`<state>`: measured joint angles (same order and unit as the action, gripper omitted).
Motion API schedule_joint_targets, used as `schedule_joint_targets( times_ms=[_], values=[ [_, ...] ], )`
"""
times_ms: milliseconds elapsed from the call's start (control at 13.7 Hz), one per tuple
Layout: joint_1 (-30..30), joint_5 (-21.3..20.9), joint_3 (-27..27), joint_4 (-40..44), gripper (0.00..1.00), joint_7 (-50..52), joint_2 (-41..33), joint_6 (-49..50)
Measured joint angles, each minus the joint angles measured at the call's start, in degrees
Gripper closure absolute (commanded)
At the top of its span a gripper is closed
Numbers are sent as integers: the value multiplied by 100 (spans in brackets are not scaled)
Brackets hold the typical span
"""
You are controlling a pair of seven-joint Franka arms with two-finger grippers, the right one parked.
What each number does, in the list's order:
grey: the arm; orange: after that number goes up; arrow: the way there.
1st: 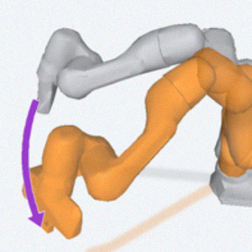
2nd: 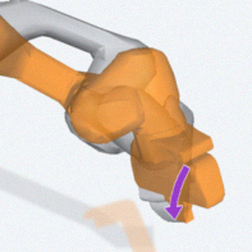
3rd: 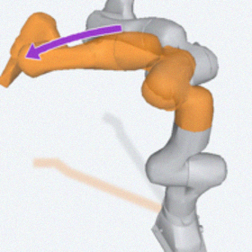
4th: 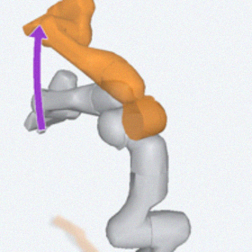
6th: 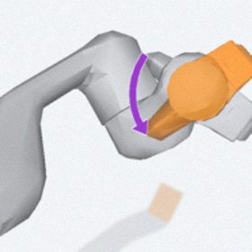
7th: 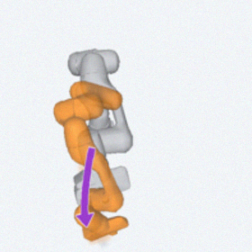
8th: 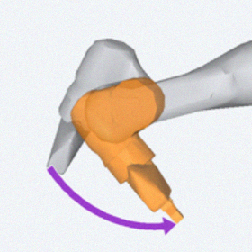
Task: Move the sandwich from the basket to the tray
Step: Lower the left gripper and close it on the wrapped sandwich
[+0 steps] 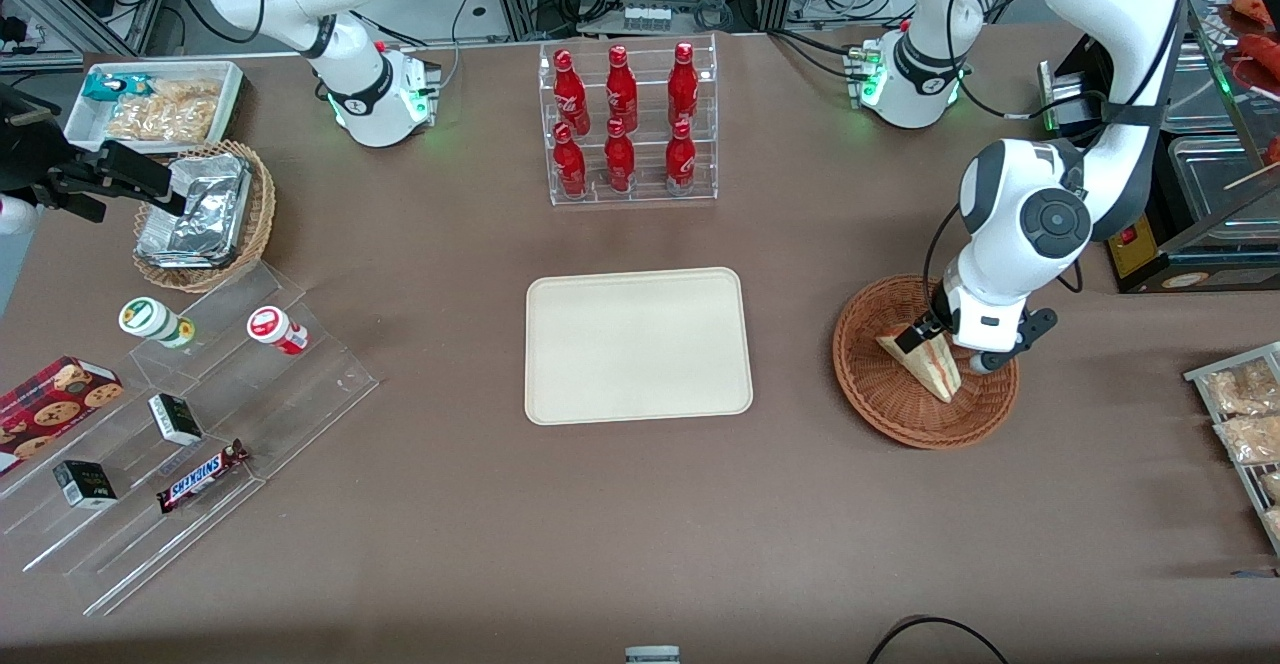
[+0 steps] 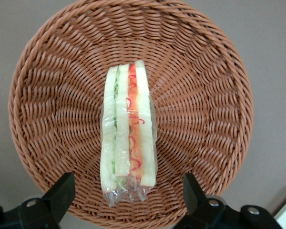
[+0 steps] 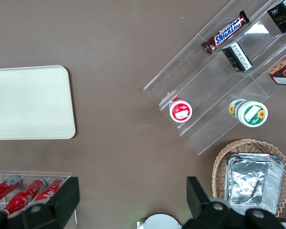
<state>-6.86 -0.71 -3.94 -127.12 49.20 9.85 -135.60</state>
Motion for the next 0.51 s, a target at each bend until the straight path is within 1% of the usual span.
schedule_joint_targets(
  times_ms=[293, 512],
  values=[
    [3, 0, 4, -18, 0, 791, 144, -287],
    [9, 0, 7, -19, 0, 880, 326, -402]
  ],
)
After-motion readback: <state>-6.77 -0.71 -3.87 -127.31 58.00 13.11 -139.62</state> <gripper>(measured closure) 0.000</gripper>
